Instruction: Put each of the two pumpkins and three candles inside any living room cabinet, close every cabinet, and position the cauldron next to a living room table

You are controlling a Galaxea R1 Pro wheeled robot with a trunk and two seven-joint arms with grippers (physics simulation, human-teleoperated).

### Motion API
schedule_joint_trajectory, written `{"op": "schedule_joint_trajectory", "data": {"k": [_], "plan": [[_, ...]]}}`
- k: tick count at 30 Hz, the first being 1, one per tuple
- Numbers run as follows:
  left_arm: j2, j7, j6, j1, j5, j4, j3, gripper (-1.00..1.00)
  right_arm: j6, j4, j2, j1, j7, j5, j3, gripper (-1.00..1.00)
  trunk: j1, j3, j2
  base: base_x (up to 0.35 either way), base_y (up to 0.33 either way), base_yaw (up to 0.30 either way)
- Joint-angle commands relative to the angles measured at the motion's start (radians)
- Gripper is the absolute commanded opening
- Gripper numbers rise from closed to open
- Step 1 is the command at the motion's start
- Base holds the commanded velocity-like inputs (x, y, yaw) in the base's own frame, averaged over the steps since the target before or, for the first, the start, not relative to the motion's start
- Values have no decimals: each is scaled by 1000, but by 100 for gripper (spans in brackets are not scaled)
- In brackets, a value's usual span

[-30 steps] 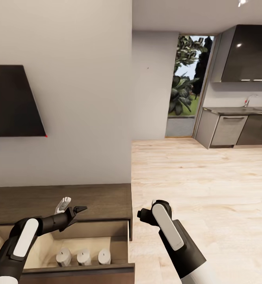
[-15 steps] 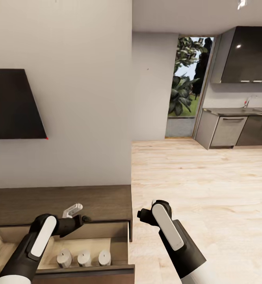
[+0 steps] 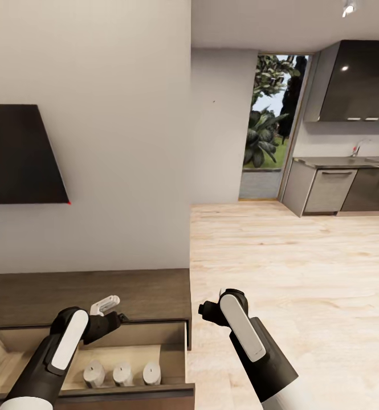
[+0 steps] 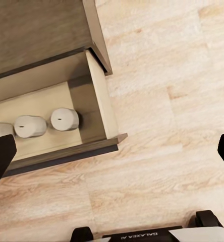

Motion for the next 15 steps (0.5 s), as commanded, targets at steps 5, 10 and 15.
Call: {"op": "schedule_joint_trajectory", "data": {"k": [5, 10, 15], "plan": [[-1, 0, -1, 0, 0, 0, 0, 100, 0, 0, 0, 0, 0, 0, 0, 100, -19, 16, 35, 0, 0, 0], [0, 0, -1, 0, 0, 0, 0, 100, 0, 0, 0, 0, 0, -1, 0, 100, -38, 31, 70, 0, 0, 0], [-1, 1, -1, 0, 0, 0, 0, 100, 0, 0, -1, 0, 0, -1, 0, 100, -58, 47, 105, 0, 0, 0]]}}
